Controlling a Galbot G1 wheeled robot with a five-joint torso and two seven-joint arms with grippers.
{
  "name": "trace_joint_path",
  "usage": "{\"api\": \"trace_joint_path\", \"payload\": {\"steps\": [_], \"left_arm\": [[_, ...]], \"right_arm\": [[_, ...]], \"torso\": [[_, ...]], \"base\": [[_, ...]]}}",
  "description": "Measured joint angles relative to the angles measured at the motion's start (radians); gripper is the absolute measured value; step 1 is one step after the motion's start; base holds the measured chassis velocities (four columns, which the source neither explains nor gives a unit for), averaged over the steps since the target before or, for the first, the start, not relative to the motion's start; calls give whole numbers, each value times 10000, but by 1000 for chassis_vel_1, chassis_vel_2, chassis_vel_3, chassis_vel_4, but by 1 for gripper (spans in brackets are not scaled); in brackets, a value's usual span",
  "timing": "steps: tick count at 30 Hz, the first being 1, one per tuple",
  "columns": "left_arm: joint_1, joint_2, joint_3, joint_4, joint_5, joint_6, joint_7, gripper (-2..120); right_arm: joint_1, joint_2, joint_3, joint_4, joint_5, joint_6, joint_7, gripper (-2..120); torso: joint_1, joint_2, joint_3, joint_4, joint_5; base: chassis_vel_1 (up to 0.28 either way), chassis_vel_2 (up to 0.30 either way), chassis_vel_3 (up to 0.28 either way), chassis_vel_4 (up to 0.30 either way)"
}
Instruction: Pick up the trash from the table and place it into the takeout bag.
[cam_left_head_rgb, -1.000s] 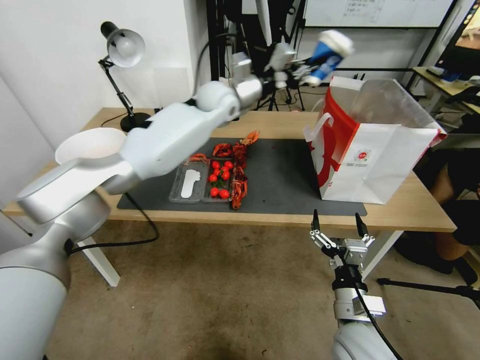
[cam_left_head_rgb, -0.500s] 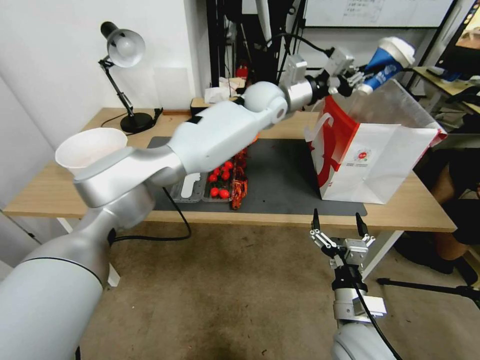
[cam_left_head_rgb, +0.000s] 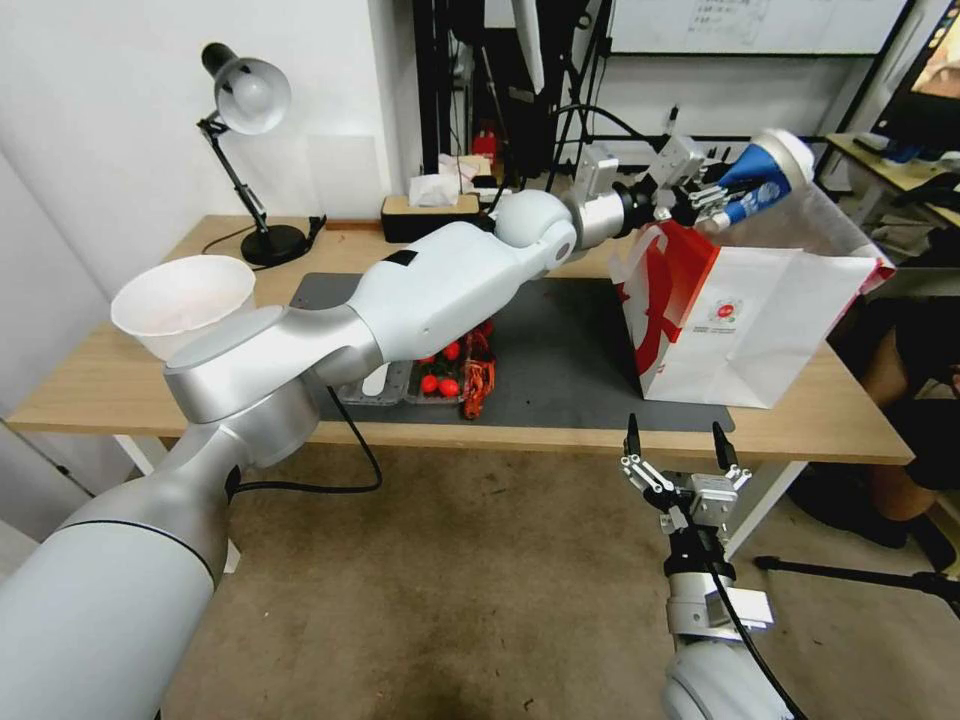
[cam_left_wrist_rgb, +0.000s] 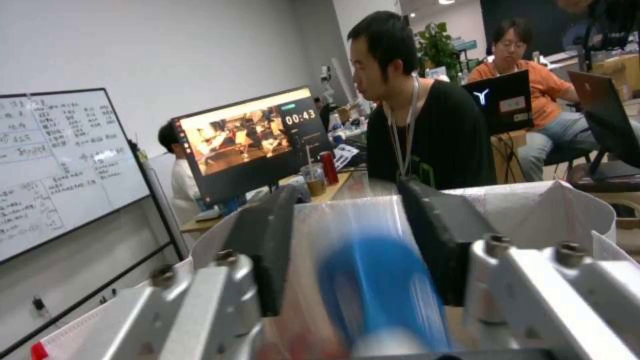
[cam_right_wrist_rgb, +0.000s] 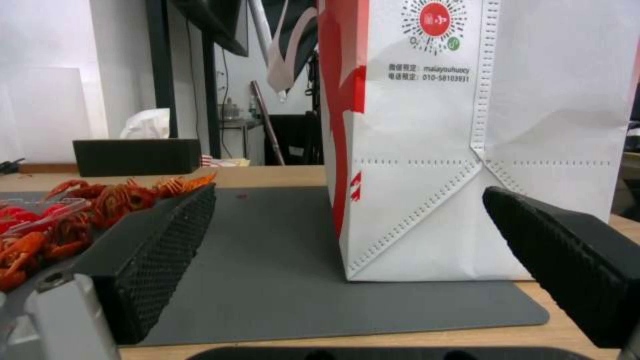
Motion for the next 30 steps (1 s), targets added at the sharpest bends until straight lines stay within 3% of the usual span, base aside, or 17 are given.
{"api": "trace_joint_path", "payload": {"steps": [11,16,17,25,28,30], "left_arm": [[164,48,-363,-95,93,-1,-99,81],[357,459,-906,-644,99,0,-465,97],[513,889,-1149,-1040,57,32,-769,99],[1122,2211,-1658,-2119,-41,170,-1329,100],[1695,3686,-2143,-3003,-54,223,-1496,100],[1887,4005,-2389,-3213,-52,258,-1552,100]], "right_arm": [[-31,-30,78,-2,22,5,9,100],[-65,-47,109,-2,26,13,13,100],[-64,-57,113,-2,28,15,15,100],[-8,-68,73,-4,29,-8,14,100],[-9,-66,34,0,25,-52,9,100],[-19,-63,25,0,18,-57,5,100]], "torso": [[0,0,0,-1,0],[0,0,-1,-2,0],[0,0,0,-1,0],[0,-1,0,0,-4],[0,-3,0,5,-5],[0,-2,0,5,-6]], "base": [[0,0,0,0],[0,0,0,0],[0,0,0,0],[0,0,0,0],[0,0,0,0],[0,0,0,0]]}}
